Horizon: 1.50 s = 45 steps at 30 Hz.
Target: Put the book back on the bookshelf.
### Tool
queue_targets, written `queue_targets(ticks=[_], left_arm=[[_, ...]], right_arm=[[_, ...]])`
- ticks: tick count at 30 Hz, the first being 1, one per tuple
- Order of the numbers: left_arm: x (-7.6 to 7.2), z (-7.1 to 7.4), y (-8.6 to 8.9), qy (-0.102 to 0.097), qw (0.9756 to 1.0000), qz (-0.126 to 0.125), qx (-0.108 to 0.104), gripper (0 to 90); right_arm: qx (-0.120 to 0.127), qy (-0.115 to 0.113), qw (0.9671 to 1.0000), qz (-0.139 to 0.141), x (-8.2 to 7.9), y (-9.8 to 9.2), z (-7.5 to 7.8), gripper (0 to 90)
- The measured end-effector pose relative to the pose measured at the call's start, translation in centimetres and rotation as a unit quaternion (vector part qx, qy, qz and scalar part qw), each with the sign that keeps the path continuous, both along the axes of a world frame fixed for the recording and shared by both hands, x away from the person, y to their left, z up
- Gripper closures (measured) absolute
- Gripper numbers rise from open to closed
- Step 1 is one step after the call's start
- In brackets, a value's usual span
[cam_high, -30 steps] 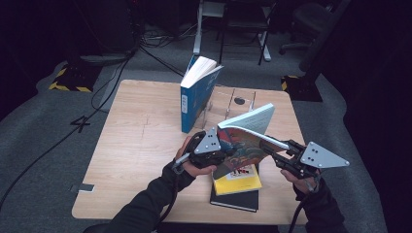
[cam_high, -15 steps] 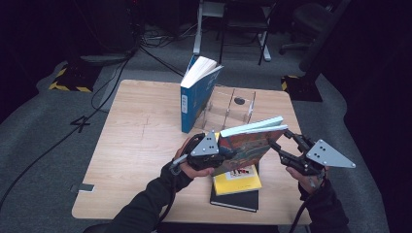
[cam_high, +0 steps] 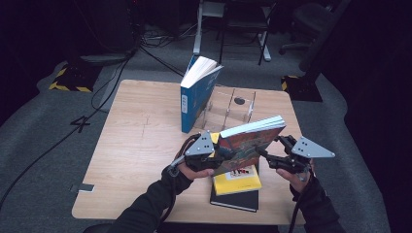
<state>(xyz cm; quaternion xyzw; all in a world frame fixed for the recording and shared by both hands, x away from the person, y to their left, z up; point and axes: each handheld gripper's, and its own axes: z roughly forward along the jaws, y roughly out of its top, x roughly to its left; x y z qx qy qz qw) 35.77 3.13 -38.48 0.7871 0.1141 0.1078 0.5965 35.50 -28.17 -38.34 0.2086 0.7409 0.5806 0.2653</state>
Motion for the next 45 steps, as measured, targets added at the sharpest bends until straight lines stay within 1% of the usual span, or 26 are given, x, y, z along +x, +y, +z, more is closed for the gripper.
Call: queue_targets(ticks=[2,4,6,9,10,11,12,14,18,20,21,24,25,26,27,28,29,32,34,38,40,41,43,45], left_arm=[[0.0,0.4,-0.1,-0.003,1.0000,-0.001,0.000,65.6],[0.0,0.8,-0.2,-0.006,1.0000,0.000,-0.001,65.0],[0.0,1.4,-0.2,-0.017,0.9998,0.005,0.001,64.7],[-0.1,2.5,-0.4,-0.031,0.9994,0.014,-0.003,65.2],[0.0,2.8,-0.5,-0.035,0.9993,0.014,0.001,65.7],[0.1,3.1,-0.6,-0.040,0.9992,0.009,0.000,66.5],[0.1,3.1,-0.6,-0.040,0.9992,0.009,0.000,66.7],[0.4,3.6,-0.7,-0.043,0.9991,0.004,-0.003,67.3],[0.7,4.1,-1.0,-0.045,0.9990,-0.003,0.007,69.8],[0.8,4.2,-0.9,-0.042,0.9990,-0.002,0.013,70.3],[0.9,4.3,-0.9,-0.036,0.9992,-0.006,0.015,70.5],[1.1,4.7,-1.0,-0.022,0.9994,-0.004,0.028,70.9],[1.0,4.8,-1.1,-0.016,0.9993,0.004,0.033,71.1],[0.7,4.9,-1.1,-0.015,0.9990,0.018,0.038,71.1],[0.6,4.9,-1.2,-0.018,0.9990,0.016,0.038,71.2],[0.5,4.9,-1.2,-0.027,0.9988,0.010,0.038,71.4],[0.5,4.8,-1.3,-0.031,0.9988,0.011,0.036,71.4],[0.7,4.7,-1.4,-0.029,0.9991,0.008,0.028,71.2],[0.8,4.8,-1.4,-0.033,0.9990,0.007,0.028,70.8],[0.8,5.3,-1.9,-0.036,0.9991,0.012,0.016,67.6],[0.8,5.5,-2.2,-0.040,0.9990,0.006,0.018,70.3],[0.9,5.4,-2.2,-0.039,0.9991,0.006,0.016,71.2],[0.9,5.4,-2.1,-0.036,0.9993,0.003,0.014,71.7],[0.9,5.5,-2.1,-0.032,0.9994,0.006,0.014,72.2]], right_arm=[[0.000,0.000,1.0000,-0.002,-0.1,-0.1,0.1,42.2],[0.000,0.000,1.0000,-0.001,-0.1,-0.2,0.1,42.4],[-0.002,-0.003,1.0000,-0.003,-0.1,-0.1,0.1,42.7],[-0.002,-0.003,1.0000,-0.002,-0.2,-0.1,0.1,44.1],[-0.002,-0.003,1.0000,-0.002,-0.2,-0.2,0.1,44.8],[-0.002,-0.002,1.0000,-0.001,-0.1,-0.2,0.2,45.1],[-0.003,-0.001,1.0000,0.000,-0.2,-0.3,0.2,45.2],[-0.004,-0.002,1.0000,-0.001,-0.2,-0.3,0.2,45.2],[-0.007,-0.002,1.0000,-0.001,-0.2,-0.3,0.3,45.4],[-0.007,-0.003,1.0000,-0.001,-0.2,-0.3,0.3,46.1],[-0.008,-0.003,1.0000,-0.001,-0.2,-0.3,0.3,46.2],[-0.008,-0.004,1.0000,-0.002,-0.2,-0.3,0.3,46.3],[-0.009,-0.004,0.9999,-0.003,-0.2,-0.3,0.3,46.3],[-0.010,-0.004,0.9999,-0.003,-0.2,-0.3,0.3,47.1],[-0.010,-0.005,0.9999,-0.003,-0.2,-0.3,0.3,47.3],[-0.011,-0.005,0.9999,-0.005,-0.2,-0.2,0.3,46.5],[-0.012,-0.006,0.9999,-0.004,-0.2,-0.2,0.3,46.1],[-0.010,-0.002,0.9999,-0.003,-0.1,-0.4,0.3,46.4],[-0.010,-0.003,0.9999,-0.002,-0.1,-0.4,0.3,46.4],[-0.011,-0.006,0.9999,-0.001,-0.2,-0.2,0.4,46.6],[-0.012,-0.005,0.9999,-0.002,-0.2,-0.2,0.4,46.3],[-0.012,-0.003,0.9999,-0.002,-0.2,-0.3,0.4,46.3],[-0.012,-0.005,0.9999,-0.002,-0.2,-0.4,0.4,46.3],[-0.015,-0.007,0.9999,-0.003,-0.2,-0.3,0.5,44.9]])
